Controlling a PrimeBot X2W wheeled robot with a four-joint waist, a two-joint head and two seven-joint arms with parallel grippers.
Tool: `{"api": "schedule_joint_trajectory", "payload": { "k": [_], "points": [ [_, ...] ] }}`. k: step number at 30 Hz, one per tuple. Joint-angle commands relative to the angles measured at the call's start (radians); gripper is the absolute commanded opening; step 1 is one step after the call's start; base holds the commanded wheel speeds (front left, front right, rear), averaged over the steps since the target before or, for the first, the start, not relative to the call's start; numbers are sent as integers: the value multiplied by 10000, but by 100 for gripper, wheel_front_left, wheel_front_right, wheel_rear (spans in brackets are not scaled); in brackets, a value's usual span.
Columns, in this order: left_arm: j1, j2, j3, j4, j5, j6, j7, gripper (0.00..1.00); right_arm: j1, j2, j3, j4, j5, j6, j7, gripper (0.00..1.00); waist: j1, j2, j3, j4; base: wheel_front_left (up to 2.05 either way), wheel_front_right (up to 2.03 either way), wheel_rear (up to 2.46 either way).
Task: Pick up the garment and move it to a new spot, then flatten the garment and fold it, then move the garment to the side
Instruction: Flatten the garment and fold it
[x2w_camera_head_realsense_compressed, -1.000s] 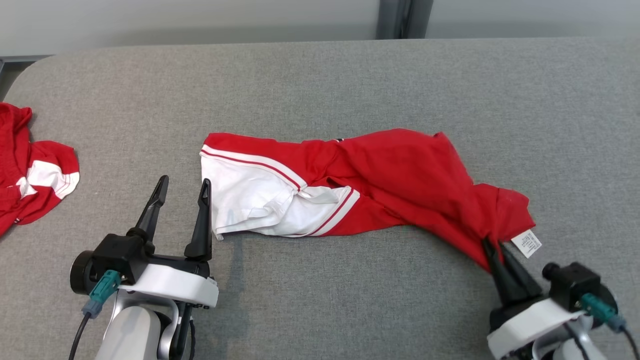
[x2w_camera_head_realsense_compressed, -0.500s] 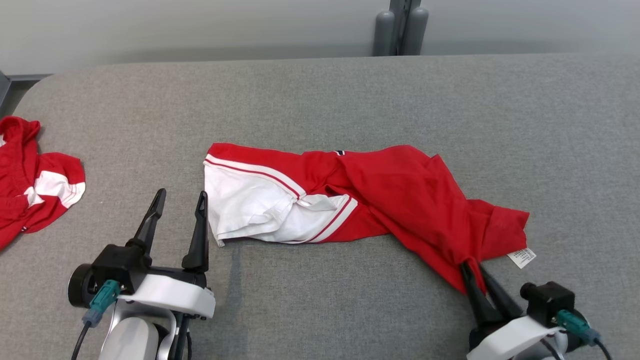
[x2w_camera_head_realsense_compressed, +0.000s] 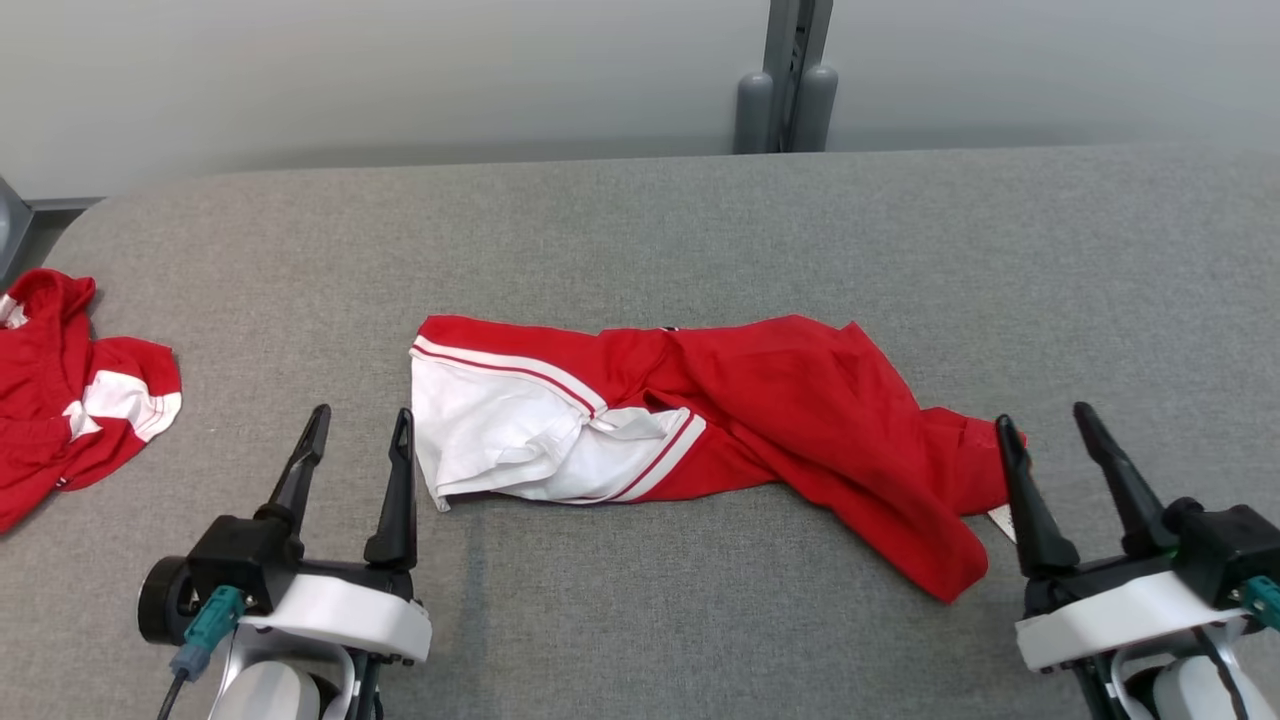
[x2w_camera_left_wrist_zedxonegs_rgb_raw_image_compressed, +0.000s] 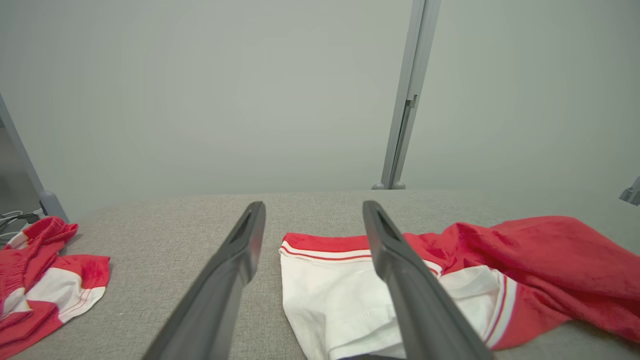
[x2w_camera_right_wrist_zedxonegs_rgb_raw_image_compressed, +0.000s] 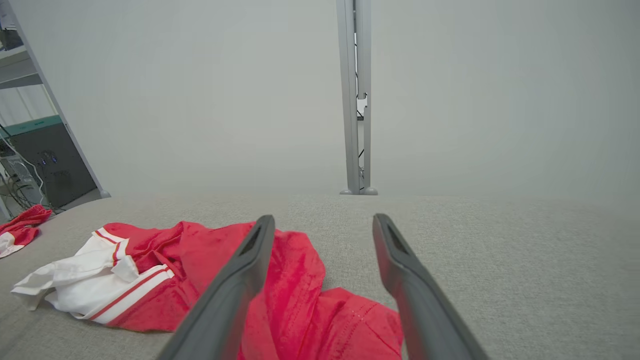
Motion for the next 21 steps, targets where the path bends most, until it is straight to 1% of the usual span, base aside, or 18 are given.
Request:
{"api": "schedule_joint_trajectory", "payload": {
  "k": [1,7,17,21],
  "points": [
    [113,39,-11,39,29,25,-20,100,14,-74,-155,44,-110,2,-38,100,0,0,-113,28,0,0,0],
    [279,86,-147,165,42,26,30,100,243,6,-436,87,-244,2,115,100,0,0,-273,74,0,0,0],
    [172,143,-280,245,-45,7,178,100,229,140,-368,109,-289,2,196,100,0,0,-186,83,0,0,0],
    [126,170,-391,479,-65,-27,366,100,85,126,-306,96,-273,2,198,100,0,0,-71,51,0,0,0]
  ]
}}
